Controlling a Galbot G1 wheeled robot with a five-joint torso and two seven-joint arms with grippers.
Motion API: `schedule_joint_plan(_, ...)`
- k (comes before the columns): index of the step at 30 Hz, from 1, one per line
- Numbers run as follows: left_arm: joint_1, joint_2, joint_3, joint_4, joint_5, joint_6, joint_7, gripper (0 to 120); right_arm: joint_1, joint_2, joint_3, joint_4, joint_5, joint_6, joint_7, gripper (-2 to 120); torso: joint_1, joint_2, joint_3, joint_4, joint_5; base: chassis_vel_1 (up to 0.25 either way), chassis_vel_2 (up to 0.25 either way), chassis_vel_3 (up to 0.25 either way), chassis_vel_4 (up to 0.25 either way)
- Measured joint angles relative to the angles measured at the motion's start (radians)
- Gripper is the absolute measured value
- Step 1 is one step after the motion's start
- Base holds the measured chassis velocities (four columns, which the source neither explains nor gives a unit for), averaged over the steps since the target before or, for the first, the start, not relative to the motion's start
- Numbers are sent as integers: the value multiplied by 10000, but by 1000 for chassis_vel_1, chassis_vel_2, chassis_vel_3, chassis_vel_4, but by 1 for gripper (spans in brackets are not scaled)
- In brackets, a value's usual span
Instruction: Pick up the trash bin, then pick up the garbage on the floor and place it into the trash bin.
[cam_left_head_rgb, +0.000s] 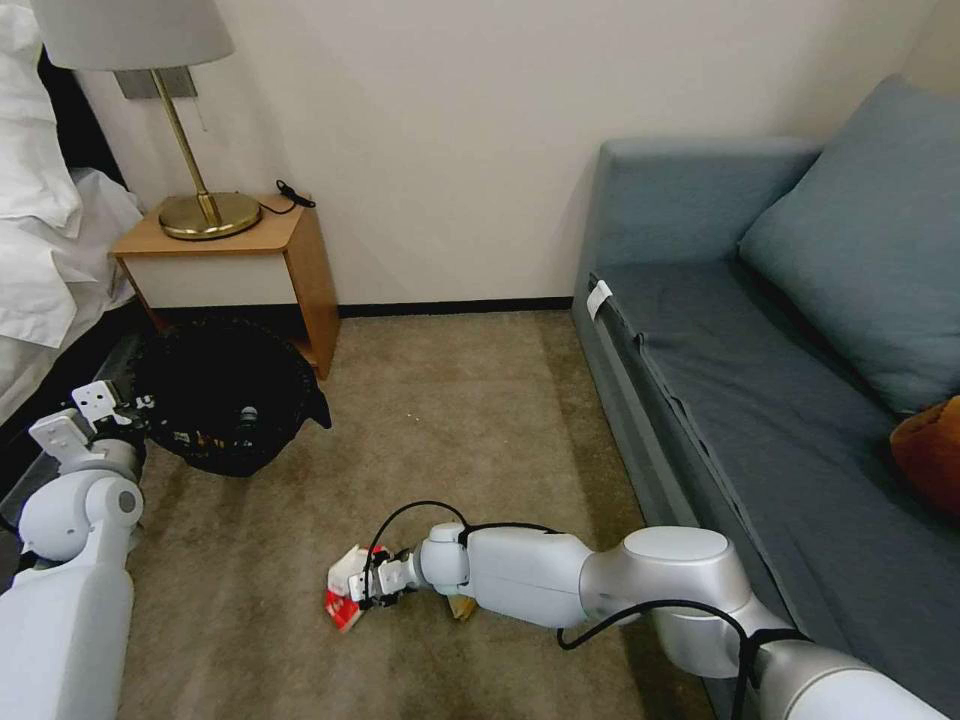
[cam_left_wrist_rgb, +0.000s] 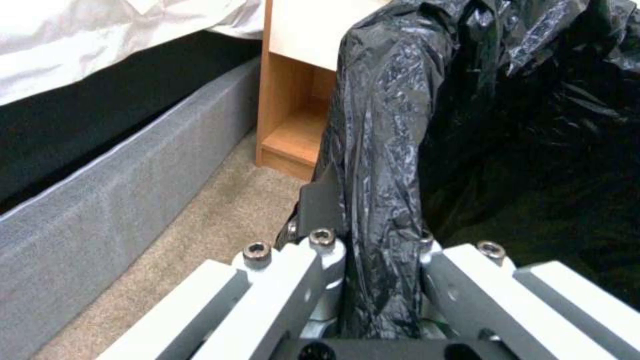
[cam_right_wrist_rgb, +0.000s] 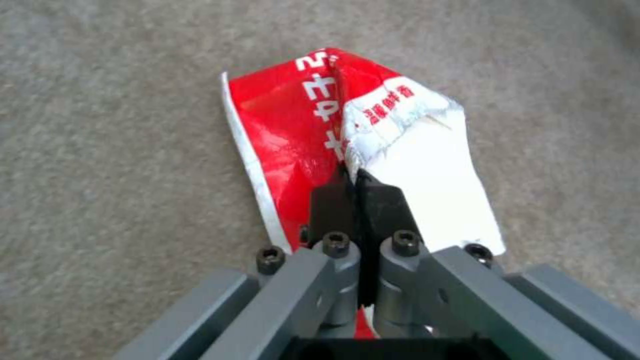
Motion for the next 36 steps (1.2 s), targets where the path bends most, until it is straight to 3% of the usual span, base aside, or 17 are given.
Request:
schedule_joint_plan(15,193,404,-112,148,-268,-102,72,3,103,0,1192,-285,-417,172,-8,0,0,0,0,1,-1,0,0,0,0)
schedule_joint_plan(36,-14,1237,-72,951,-678,-467,262,3,259,0,3387,-775,155,-120,252,0,0,0,0,1,0,0,0,0,0)
